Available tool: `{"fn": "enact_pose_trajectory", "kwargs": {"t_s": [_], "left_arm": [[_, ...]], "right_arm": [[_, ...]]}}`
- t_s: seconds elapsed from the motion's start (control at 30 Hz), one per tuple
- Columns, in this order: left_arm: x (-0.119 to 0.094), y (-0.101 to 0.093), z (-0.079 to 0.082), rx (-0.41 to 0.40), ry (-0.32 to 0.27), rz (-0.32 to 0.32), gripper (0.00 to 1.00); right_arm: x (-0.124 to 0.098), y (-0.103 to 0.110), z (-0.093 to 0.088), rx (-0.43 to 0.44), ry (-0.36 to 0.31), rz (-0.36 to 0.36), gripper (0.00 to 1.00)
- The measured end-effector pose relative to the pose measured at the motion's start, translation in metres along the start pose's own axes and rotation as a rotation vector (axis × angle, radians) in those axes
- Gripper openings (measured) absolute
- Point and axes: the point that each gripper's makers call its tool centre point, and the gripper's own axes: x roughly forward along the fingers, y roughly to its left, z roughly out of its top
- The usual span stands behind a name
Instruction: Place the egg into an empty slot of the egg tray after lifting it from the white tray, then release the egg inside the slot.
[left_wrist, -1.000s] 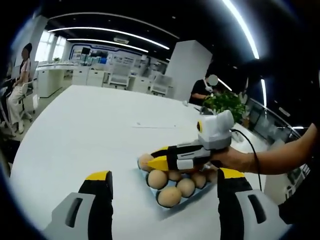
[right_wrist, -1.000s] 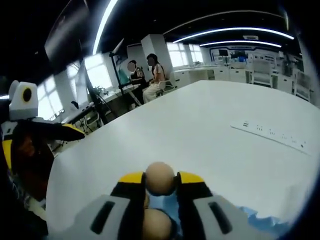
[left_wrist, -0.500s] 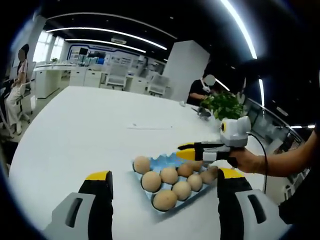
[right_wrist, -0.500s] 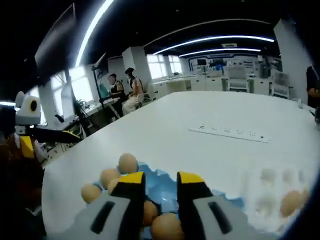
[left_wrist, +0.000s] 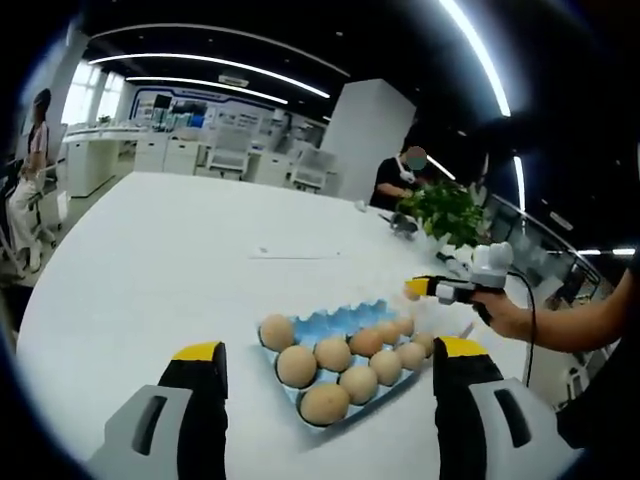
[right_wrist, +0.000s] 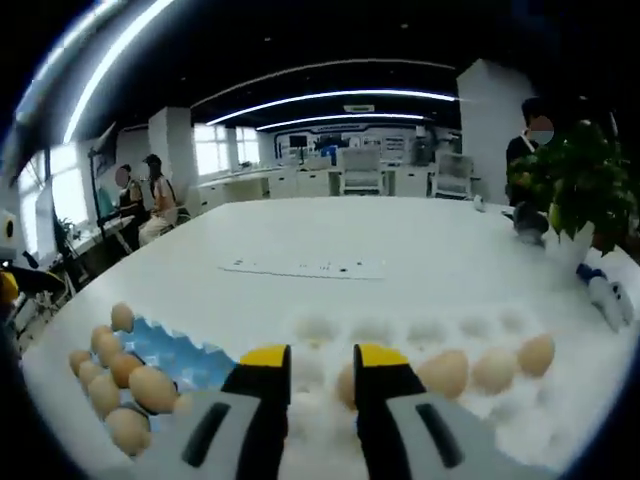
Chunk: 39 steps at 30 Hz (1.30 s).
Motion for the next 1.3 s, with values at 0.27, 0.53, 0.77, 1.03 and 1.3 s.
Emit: {"fn": "enact_pose_trajectory", "kwargs": {"t_s": [0.27, 0.53, 0.77, 1.03, 1.3], "left_arm": [[-0.002, 0.003, 0.003, -0.001, -0.008, 0.01, 0.84], [-0.002, 0.005, 0.001, -0.006, -0.005, 0.017, 0.84], [-0.001, 0.002, 0.003, 0.001, -0.006, 0.011, 0.83], [-0.002, 0.003, 0.002, 0.004, -0.005, 0.012, 0.84], [-0.003, 0.003, 0.001, -0.002, -0.007, 0.014, 0.83]], "right_arm": [[0.012, -0.012, -0.022, -0.036, 0.07, -0.003, 0.26], [0.017, -0.012, -0.025, -0.068, 0.073, 0.022, 0.26], [0.01, -0.008, -0.01, -0.034, 0.032, 0.005, 0.25], [0.003, 0.027, 0.024, 0.02, -0.048, 0.098, 0.26], [0.004, 0.085, 0.026, 0.054, -0.04, 0.249, 0.26]]}}
